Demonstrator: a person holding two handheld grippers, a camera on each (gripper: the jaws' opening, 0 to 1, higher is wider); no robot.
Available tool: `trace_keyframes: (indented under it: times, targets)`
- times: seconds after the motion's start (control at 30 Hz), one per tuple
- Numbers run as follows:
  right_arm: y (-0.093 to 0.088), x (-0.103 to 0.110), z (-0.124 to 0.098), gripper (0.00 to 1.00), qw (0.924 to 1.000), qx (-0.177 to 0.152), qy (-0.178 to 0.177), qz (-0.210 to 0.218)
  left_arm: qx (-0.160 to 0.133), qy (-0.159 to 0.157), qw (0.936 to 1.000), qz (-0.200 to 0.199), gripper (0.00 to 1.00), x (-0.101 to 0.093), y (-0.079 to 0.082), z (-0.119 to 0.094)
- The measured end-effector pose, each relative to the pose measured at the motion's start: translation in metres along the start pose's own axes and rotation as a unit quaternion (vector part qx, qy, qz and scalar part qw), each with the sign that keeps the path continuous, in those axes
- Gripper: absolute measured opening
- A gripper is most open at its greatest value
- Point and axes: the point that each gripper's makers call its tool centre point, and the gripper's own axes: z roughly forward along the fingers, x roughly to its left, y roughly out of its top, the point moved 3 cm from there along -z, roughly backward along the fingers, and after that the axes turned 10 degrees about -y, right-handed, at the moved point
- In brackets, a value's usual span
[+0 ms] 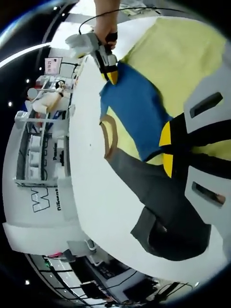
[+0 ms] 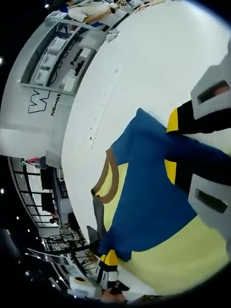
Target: Fold the garment on the visible template until the final outline fits inside the template.
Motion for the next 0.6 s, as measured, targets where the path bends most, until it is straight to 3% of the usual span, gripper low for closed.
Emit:
trace_keyframes:
  times: [0.33,0.4,0.43,0.5,0.6]
  targets:
    - [0.001,-0.008,0.003,0.07,0.9997,-0.006,-0.022,0.010,0.032,-0.011,0.9987,-0.038,0.00,0.013,-0.001,0.007]
    - [-0.006,-0.017,0.003,0.00,0.9989,0.012,-0.046,-0.004,0.045,-0.006,0.9981,-0.043,0.00,0.014,-0.004,0.008]
    - [-0.004,-0.016,0.004,0.00,0.9991,-0.006,-0.040,0.007,0.048,-0.008,0.9978,-0.044,0.00,0.014,-0.004,0.009]
    - [-0.007,-0.017,0.001,0.00,0.9991,-0.003,-0.035,0.026,0.050,-0.006,0.9977,-0.044,0.00,0.015,-0.004,0.009]
    - [-0.007,-0.016,0.001,0.00,0.9992,-0.004,-0.036,0.015,0.062,0.005,0.9974,-0.036,0.00,0.018,-0.009,0.010]
